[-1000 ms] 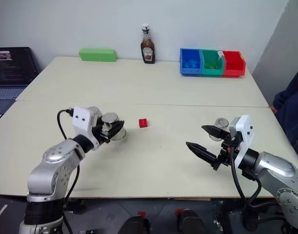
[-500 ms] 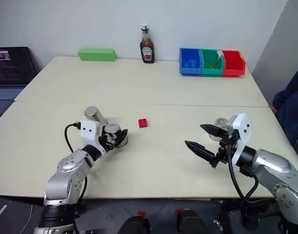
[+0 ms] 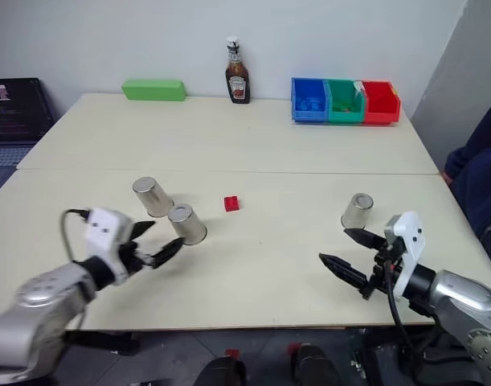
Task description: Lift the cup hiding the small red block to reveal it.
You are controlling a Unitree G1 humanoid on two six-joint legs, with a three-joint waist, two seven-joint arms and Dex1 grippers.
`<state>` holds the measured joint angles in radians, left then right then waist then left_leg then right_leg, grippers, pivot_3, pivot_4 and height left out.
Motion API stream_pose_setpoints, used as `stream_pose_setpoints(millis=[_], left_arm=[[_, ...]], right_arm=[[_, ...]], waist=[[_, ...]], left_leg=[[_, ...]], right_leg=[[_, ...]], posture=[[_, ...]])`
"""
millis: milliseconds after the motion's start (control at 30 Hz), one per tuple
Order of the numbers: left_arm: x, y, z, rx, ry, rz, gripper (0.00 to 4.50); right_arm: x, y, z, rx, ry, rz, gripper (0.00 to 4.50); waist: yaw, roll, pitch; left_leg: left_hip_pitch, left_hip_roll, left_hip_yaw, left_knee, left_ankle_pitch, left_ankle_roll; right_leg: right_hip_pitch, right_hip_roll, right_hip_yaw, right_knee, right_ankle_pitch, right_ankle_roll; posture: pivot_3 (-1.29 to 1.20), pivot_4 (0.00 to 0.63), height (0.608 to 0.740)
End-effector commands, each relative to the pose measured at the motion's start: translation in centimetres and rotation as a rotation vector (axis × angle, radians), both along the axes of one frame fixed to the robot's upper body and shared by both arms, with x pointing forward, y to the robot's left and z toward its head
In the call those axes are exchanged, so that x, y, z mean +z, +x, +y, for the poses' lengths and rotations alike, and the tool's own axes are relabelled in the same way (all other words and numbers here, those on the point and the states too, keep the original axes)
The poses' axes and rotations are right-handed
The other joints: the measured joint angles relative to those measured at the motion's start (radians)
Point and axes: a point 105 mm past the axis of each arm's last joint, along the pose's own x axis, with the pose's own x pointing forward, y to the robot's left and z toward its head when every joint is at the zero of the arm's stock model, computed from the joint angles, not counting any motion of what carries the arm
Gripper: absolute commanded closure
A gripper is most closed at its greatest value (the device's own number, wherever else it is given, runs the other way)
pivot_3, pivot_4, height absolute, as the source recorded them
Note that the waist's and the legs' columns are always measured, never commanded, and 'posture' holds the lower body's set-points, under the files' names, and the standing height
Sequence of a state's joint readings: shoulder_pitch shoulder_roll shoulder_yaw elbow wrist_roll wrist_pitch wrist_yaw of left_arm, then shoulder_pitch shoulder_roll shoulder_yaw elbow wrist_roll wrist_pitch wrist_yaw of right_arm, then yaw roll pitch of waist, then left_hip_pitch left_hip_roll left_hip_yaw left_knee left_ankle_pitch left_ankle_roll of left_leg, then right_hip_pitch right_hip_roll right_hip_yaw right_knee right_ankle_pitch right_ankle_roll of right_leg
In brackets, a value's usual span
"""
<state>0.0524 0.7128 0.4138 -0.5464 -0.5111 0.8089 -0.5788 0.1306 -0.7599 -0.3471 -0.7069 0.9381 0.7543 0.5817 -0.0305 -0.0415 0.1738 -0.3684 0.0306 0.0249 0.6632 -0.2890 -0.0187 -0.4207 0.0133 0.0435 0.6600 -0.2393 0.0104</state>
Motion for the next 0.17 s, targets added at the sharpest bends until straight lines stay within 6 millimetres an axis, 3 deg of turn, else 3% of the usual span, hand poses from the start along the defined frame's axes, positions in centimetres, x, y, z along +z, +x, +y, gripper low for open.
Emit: stream_pose_setpoints(millis=[33, 167], left_arm=[[1.8, -2.6, 0.6, -0.090, -0.007, 0.082, 0.03], [3.0, -2.6, 1.6, -0.100, -0.056, 0.113, 0.03]], right_arm=[[1.6, -0.1, 0.0, 0.049, 0.005, -0.050, 0.00], [1.6, 0.6, 0.6, 0.077, 0.019, -0.059, 0.00]], waist=[[0.000, 0.000, 0.000], [-0.001, 0.001, 0.001]], left_leg=[[0.002, 0.000, 0.000, 0.000, 0.000, 0.000], [0.004, 0.000, 0.001, 0.001, 0.000, 0.000]], right_leg=[[0.001, 0.000, 0.000, 0.000, -0.001, -0.001], [0.001, 0.000, 0.000, 0.001, -0.004, -0.006]], posture=[[0.00, 0.150, 0.740], [0.00, 0.150, 0.740]])
